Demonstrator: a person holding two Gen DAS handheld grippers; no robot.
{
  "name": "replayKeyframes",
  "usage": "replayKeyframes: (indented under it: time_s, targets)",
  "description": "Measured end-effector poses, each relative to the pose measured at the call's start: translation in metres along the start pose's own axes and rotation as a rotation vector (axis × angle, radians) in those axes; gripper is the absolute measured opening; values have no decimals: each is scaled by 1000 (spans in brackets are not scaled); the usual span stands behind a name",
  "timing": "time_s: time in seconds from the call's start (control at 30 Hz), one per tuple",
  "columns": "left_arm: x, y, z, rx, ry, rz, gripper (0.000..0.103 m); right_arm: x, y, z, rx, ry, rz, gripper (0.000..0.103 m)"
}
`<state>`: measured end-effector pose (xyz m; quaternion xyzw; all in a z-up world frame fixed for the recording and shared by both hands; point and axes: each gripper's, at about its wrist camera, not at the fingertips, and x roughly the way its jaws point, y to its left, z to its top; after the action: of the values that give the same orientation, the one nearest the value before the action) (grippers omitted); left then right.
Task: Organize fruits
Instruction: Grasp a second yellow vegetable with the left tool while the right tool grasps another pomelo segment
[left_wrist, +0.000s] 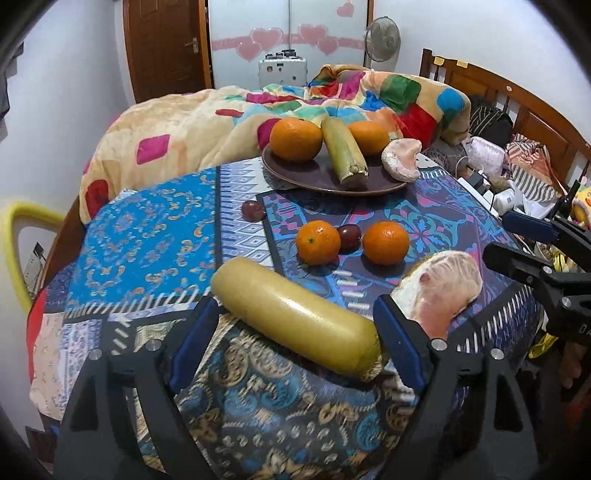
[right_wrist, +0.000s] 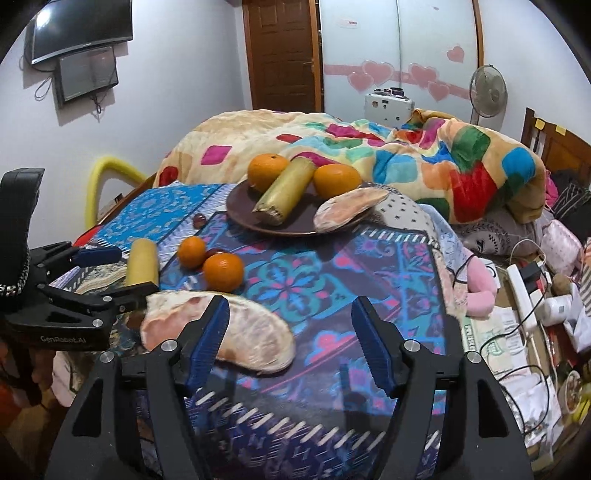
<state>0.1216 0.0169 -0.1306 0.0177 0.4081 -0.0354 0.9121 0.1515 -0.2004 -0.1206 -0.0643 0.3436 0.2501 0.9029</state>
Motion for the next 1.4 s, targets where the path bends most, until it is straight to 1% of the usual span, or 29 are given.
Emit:
replayKeyframes:
  time_s: [0.07,0.2,0.27,0.37,0.4,0.47,0.5,0.53,0.63,0.7,0.8,0.83,0.87,0.93,0.97,1.07,1.2,1.27,1.33,1.4]
  targets:
    - [-7,5,-4,7,-4,-2,87,-2,5,-1,-5,-6,5,66]
    - [-16,20,-9,-22,17,-19,88,-1,19,-5,-15,-11,32,74]
    - [-19,23,-12,-26,18,-12,88,6,30,-7,-19,-4,39,75]
    - [-24,28,-18,-13,24,26,87,19,40,-7,-14,22,59,75]
    - [-22,30,-22,-3,39,47,87,24,44,-7,-12,33,60,75]
    - [-18,38,-31,-3,70,71,86,32,54,-7,-24,45,58,82]
    - [-18,43,-34,-12,77,74,86,33,58,-7,-35,40,46,88]
    - [-19,49,-37,-29,77,72,86,35,63,-7,-52,35,28,92]
    - [-26,60,-41,-69,63,64,86,39,72,-9,-108,28,-40,94]
    - [-30,64,-39,-92,56,53,86,42,71,-11,-129,32,-61,95]
    - [-35,60,-33,-115,39,26,86,40,75,-16,-183,37,-93,94]
    - [-35,57,-31,-115,33,17,88,39,75,-17,-187,39,-94,93]
    - [-35,51,-27,-113,25,7,92,37,71,-18,-179,46,-82,93]
    - [-33,41,-22,-108,15,7,96,33,61,-19,-143,57,-46,93]
    - [-30,34,-19,-103,15,4,96,31,56,-20,-125,63,-34,93]
    - [-18,21,-12,-100,31,-10,96,21,44,-26,-121,56,-63,92]
    - [3,8,-7,-143,57,-34,97,8,27,-33,-115,60,-86,89]
    - [12,3,-7,-151,75,-29,97,4,22,-36,-113,60,-100,86]
    - [21,-1,-8,-144,84,0,97,1,15,-39,-106,64,-108,80]
    - [26,-1,-10,-137,76,38,97,-1,6,-40,-91,69,-116,76]
